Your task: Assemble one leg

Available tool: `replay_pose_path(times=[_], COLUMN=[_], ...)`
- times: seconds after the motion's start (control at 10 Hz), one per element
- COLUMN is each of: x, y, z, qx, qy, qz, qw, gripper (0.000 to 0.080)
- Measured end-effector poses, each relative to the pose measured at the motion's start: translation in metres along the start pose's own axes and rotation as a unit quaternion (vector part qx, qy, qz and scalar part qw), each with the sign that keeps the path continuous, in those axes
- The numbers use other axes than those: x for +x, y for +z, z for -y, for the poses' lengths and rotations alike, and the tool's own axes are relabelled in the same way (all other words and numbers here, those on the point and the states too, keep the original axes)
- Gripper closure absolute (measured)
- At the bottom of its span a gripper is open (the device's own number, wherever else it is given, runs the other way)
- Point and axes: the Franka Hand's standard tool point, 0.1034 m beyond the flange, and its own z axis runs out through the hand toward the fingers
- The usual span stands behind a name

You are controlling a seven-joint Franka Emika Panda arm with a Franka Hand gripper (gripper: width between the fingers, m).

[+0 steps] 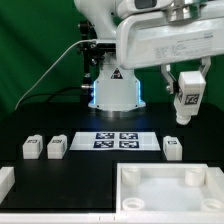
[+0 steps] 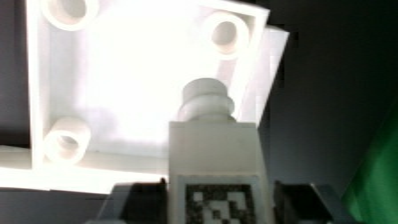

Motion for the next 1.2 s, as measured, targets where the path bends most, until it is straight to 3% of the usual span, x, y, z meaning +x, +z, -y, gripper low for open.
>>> replay_pose_path(times=[0.1, 0.2, 0.3, 0.4, 0.6, 0.7, 0.9, 1.0, 1.2], x=[0.009, 0.007, 0.002, 0.006, 0.056, 0.073, 0.074, 0.075, 0.075], y=[-0.003, -0.003, 0.0, 0.003, 0.006, 0.014, 0.036, 0.032, 0.034], z=[-0.006, -0.013, -0.015, -0.017, -0.021, -0.02, 0.004, -0.003, -0.003], qx=[-0.011, -0.029, -0.037, -0.038, -0.022, -0.015, -0.007, -0.015, -0.015], qy=[-0.003, -0.007, -0.008, -0.008, 0.0, 0.006, 0.032, 0.024, 0.025], qz=[-0.063, -0.12, -0.139, -0.144, -0.154, -0.161, -0.172, -0.174, -0.173], qw=[0.998, 0.992, 0.99, 0.989, 0.988, 0.987, 0.984, 0.984, 0.984], gripper=[0.0512, 0.0512, 0.0512, 0.0512, 0.0512, 0.0511, 0.0511, 0.0511, 0.0511])
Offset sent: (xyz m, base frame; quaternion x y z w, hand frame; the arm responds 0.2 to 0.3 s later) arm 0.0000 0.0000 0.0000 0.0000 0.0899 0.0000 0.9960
